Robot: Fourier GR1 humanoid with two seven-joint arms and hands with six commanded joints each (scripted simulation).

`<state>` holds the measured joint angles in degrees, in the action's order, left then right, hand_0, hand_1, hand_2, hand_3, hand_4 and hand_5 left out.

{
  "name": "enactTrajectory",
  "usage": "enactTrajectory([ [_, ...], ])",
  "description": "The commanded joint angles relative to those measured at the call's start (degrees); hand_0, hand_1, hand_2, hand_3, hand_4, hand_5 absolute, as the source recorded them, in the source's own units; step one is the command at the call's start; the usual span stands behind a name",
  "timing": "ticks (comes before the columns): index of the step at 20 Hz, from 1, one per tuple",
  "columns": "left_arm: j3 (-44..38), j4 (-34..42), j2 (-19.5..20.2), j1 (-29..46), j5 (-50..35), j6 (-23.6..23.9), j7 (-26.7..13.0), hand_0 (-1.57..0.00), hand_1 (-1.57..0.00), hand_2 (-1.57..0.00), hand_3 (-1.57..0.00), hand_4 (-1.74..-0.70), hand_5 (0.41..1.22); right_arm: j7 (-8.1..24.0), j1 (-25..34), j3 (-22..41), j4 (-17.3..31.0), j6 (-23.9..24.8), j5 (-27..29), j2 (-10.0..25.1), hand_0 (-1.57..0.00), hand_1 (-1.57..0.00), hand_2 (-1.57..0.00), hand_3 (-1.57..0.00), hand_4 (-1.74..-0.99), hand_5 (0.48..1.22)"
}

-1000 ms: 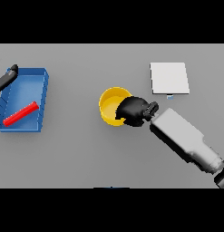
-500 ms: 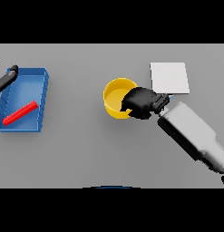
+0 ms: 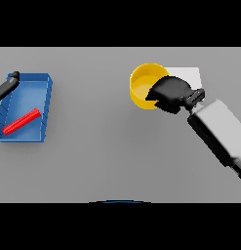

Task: Pick up the red beaker and tilt it to pour out 1 green nut into yellow bowl. Pick up the yellow bowl and place it on the metallic measuring scale.

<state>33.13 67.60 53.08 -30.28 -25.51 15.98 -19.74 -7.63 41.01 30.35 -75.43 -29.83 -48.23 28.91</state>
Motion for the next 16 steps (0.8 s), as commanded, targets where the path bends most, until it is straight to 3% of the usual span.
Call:
enactTrajectory([
  [1,0.04,0.33,0.01,-0.32,-0.02,-0.17,-0.1,0.0,0.0,0.0,0.0,-0.73,0.704,-1.27,0.89,-0.57,1.58,0.85,-0.41,0.72,-1.57,-1.57,-1.52,-1.15,-1.741,1.22],
  [8,0.18,1.05,0.16,-0.74,-0.49,0.09,-3.38,0.0,0.0,0.0,0.0,-0.73,0.727,-3.06,2.55,-4.18,12.36,7.65,-1.88,1.25,-1.57,-1.57,-1.54,-1.14,-1.741,1.221],
  [16,0.29,1.78,1.09,0.18,-0.1,0.41,-3.08,0.0,0.0,0.0,0.0,-0.72,0.72,-4.75,5.58,-7.47,27.27,14.31,-3.67,0.38,-1.57,-1.57,-1.49,-1.2,-1.741,1.221],
])
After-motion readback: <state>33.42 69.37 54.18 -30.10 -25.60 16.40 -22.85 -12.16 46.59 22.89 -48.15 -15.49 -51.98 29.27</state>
